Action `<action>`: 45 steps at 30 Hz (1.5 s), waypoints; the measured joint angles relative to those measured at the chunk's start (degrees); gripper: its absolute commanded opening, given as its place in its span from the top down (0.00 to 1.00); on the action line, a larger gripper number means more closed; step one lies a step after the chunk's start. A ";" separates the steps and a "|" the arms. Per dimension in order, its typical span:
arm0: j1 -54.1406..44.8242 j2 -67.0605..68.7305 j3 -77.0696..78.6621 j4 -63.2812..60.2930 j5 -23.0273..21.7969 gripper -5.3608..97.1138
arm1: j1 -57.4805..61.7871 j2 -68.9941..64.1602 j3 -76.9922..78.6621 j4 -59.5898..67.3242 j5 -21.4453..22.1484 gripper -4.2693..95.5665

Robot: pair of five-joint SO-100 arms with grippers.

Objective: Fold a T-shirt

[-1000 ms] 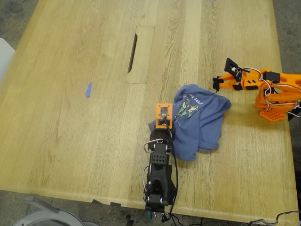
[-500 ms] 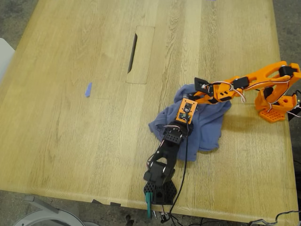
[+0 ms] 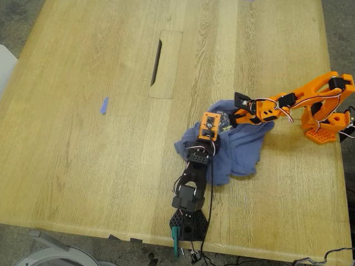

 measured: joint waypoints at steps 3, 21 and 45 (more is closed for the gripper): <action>-2.02 0.00 0.00 -0.35 0.00 0.95 | -0.18 3.78 4.48 0.00 0.09 0.93; -9.40 10.55 7.91 4.22 -1.32 0.95 | 7.38 52.12 25.93 30.85 0.18 0.93; -26.89 59.33 13.36 46.14 -1.49 0.95 | 33.75 79.45 24.79 53.35 -1.41 0.95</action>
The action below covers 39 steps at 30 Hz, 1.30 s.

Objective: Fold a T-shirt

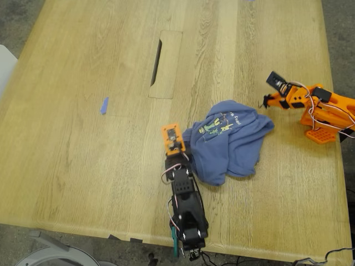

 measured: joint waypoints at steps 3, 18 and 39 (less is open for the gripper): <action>-5.63 9.49 1.05 7.82 0.00 0.95 | 7.65 1.49 0.00 2.02 -1.14 0.95; -37.79 24.43 4.83 30.32 -0.09 0.95 | 55.99 4.83 3.16 5.10 -5.36 0.96; -73.83 24.43 9.32 36.04 -2.29 0.95 | 79.10 5.19 8.79 15.47 -3.87 0.96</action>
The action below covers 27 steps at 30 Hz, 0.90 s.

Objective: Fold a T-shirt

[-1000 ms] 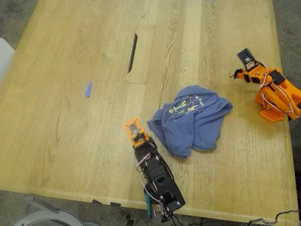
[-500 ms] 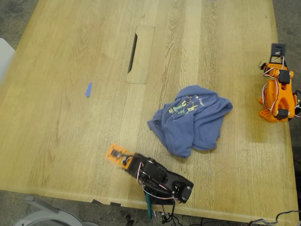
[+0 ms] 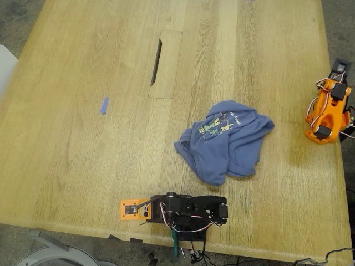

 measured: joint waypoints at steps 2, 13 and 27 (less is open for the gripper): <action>0.00 0.00 0.62 0.18 -1.14 0.95 | 0.18 0.00 0.00 2.46 0.00 0.96; 0.00 0.00 4.48 -3.69 -6.24 0.95 | 0.53 0.35 0.00 6.68 -0.44 0.96; 2.99 0.00 4.57 -4.92 -7.91 0.95 | 3.16 0.44 0.00 6.68 -0.79 0.96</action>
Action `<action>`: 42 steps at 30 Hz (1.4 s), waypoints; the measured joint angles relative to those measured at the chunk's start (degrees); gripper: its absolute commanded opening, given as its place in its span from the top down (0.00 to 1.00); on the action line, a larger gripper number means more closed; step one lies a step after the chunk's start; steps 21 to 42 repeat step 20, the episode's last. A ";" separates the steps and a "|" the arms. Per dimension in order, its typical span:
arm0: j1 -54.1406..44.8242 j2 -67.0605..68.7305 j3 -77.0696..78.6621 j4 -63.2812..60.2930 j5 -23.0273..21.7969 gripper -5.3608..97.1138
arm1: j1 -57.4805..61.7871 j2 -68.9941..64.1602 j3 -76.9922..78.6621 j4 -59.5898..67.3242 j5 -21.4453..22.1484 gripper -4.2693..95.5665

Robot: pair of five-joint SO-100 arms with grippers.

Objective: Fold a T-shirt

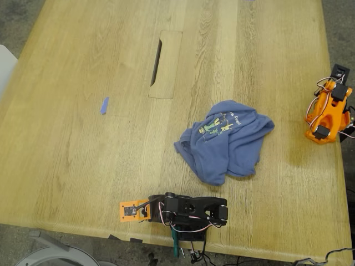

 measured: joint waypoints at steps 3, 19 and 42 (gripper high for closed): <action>0.88 0.00 0.00 -1.85 0.00 0.95 | 0.00 -0.09 0.00 -1.05 0.00 0.96; 0.97 0.00 0.00 -5.27 0.62 0.95 | -0.44 -0.09 0.00 -2.90 0.00 0.96; 0.97 0.00 0.00 -5.27 0.62 0.95 | -0.44 -0.09 0.00 -2.90 0.00 0.96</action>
